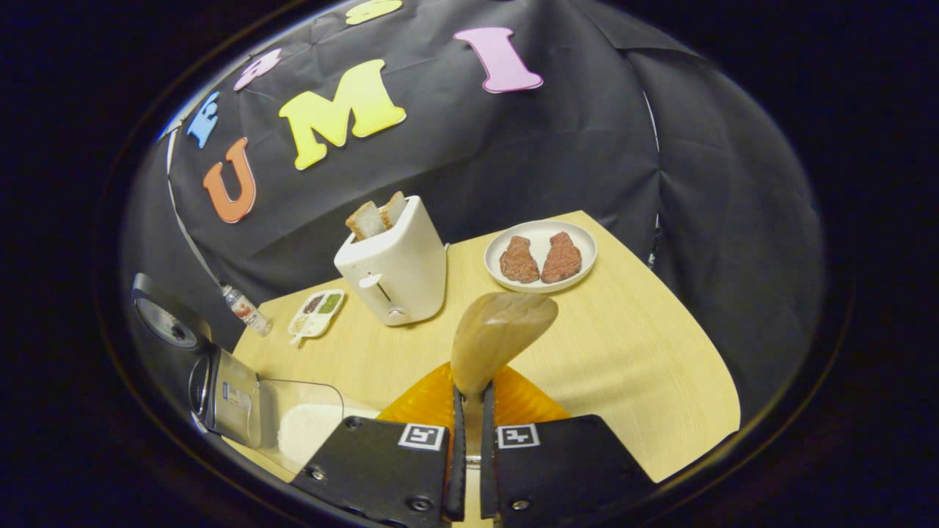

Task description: Close the left gripper, press the button to open the rice cooker; take a wooden spoon from the chopstick holder with the right hand, scoop a spoonful of rice and pour it into the rice cooker, then put the wooden spoon back into the chopstick holder.

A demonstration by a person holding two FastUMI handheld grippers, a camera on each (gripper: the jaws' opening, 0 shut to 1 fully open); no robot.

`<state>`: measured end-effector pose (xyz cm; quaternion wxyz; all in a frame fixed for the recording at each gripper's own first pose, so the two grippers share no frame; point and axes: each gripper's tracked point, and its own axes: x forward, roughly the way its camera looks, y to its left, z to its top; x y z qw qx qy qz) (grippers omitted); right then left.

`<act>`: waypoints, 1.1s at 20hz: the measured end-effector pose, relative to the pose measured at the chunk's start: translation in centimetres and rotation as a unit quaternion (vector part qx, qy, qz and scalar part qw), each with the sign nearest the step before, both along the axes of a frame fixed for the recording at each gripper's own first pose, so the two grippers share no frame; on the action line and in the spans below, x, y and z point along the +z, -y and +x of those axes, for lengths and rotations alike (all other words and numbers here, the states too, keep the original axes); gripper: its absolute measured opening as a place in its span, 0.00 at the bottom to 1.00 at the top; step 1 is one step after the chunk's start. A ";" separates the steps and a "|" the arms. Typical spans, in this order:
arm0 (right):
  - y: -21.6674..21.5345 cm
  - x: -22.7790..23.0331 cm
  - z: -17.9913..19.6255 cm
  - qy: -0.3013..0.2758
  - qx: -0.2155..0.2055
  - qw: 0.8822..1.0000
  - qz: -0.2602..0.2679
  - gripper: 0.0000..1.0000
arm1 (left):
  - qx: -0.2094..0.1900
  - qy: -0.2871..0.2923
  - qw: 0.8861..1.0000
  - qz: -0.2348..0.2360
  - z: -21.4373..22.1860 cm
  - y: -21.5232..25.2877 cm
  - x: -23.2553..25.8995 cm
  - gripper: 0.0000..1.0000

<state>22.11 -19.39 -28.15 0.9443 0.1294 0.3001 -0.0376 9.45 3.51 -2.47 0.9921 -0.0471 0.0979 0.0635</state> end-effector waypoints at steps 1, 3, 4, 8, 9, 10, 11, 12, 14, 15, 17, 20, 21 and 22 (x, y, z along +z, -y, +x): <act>0.1 -0.1 0.0 0.000 -0.001 1.000 0.003 0.14 | -0.004 0.003 1.000 -0.003 0.4 0.4 0.2 0.95; 0.3 0.0 -0.1 0.003 -0.004 1.000 0.006 0.16 | -0.008 0.007 1.000 -0.006 0.7 0.7 0.4 0.95; 0.6 0.3 -0.2 0.008 -0.006 1.000 0.000 0.17 | -0.010 0.009 1.000 -0.007 0.9 0.8 0.5 0.95; 2.3 3.2 -0.8 0.034 -0.026 0.998 -0.039 0.70 | -0.018 0.021 1.000 -0.013 1.3 1.2 1.0 0.95; 2.7 4.1 -0.8 0.042 -0.028 0.998 -0.047 0.77 | -0.022 0.025 0.999 -0.010 1.6 1.4 1.0 0.95; 3.0 5.1 -1.1 0.050 -0.032 0.997 -0.055 0.82 | -0.026 0.029 0.999 -0.007 1.8 1.6 1.3 0.95; 3.4 6.3 -1.4 0.060 -0.036 0.996 -0.063 0.82 | -0.029 0.033 0.999 -0.004 2.1 1.7 1.5 0.95; 3.6 7.4 -1.6 0.068 -0.040 0.994 -0.069 0.82 | -0.032 0.037 0.999 -0.002 2.4 1.8 1.7 0.95; 4.0 10.2 -2.3 0.090 -0.049 0.991 -0.084 0.82 | -0.038 0.043 0.998 0.004 2.9 1.8 2.0 0.95; 4.2 11.8 -2.6 0.105 -0.053 0.988 -0.095 0.82 | -0.039 0.046 0.998 0.010 3.2 1.7 2.3 0.95; 3.5 15.0 -3.6 0.134 -0.048 0.983 -0.113 0.84 | -0.041 0.059 0.997 0.024 4.2 1.5 3.2 0.95; 2.4 19.3 -5.5 0.174 -0.034 0.973 -0.150 1.00 | -0.043 0.079 0.996 0.027 6.1 0.9 4.7 0.94; 1.5 20.5 -6.2 0.185 -0.028 0.970 -0.153 1.00 | -0.043 0.085 0.995 0.026 6.8 0.8 4.9 0.94; 0.8 21.3 -7.0 0.192 -0.022 0.968 -0.157 1.00 | -0.042 0.090 0.995 0.026 7.6 0.6 5.2 0.94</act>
